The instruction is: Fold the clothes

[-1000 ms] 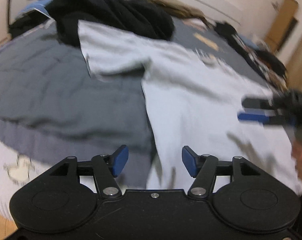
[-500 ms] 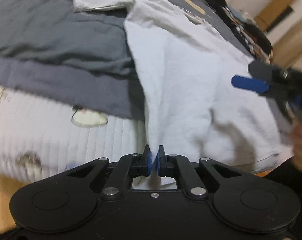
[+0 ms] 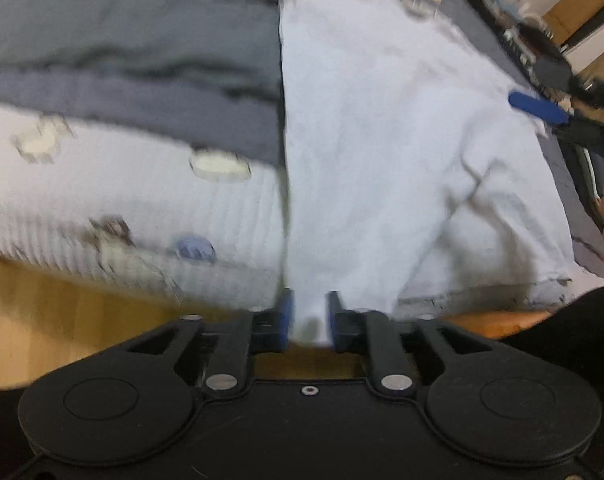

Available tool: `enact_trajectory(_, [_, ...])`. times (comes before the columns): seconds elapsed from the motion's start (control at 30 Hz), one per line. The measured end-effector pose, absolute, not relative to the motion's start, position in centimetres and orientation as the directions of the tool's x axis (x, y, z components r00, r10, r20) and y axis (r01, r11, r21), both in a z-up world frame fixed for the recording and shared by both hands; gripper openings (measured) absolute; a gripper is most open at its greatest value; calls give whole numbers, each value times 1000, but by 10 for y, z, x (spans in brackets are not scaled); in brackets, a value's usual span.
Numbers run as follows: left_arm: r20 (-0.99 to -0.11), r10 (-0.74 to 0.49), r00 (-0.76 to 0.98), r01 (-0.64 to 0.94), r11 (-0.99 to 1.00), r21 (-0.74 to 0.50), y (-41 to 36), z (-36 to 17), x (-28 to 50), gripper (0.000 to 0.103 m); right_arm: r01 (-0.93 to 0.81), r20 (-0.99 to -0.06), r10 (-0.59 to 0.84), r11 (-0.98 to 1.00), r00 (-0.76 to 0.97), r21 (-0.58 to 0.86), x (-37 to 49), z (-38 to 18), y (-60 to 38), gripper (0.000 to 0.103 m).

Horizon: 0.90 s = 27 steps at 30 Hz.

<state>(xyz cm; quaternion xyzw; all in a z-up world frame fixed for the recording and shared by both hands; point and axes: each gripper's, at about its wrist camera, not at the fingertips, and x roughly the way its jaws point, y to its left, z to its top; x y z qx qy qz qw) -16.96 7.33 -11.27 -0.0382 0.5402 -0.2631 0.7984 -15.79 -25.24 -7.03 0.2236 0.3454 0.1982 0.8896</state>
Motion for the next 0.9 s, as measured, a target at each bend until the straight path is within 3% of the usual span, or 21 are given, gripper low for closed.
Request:
enact_trajectory(0.1, [-811, -489, 323, 415, 843, -343, 76, -104, -171, 50, -114, -600, 434, 861, 672, 496, -174, -70, -292, 69])
enact_trajectory(0.37, [-831, -464, 308, 447, 841, -304, 52, -114, -162, 50, 120, -803, 258, 919, 537, 376, -231, -75, -412, 69])
enact_trajectory(0.57, [-839, -460, 291, 422, 849, -319, 47, -124, -159, 50, 263, -900, 145, 926, 411, 270, -272, -88, -492, 69])
enact_trajectory(0.87, [-855, -425, 296, 438, 856, -274, 26, -130, -160, 52, 295, -924, 292, 885, 248, 359, -280, -160, -509, 69])
enact_trajectory(0.9, [-860, -417, 293, 435, 860, -268, 25, -132, -159, 52, 294, -922, 301, 883, 245, 366, -281, -165, -505, 64])
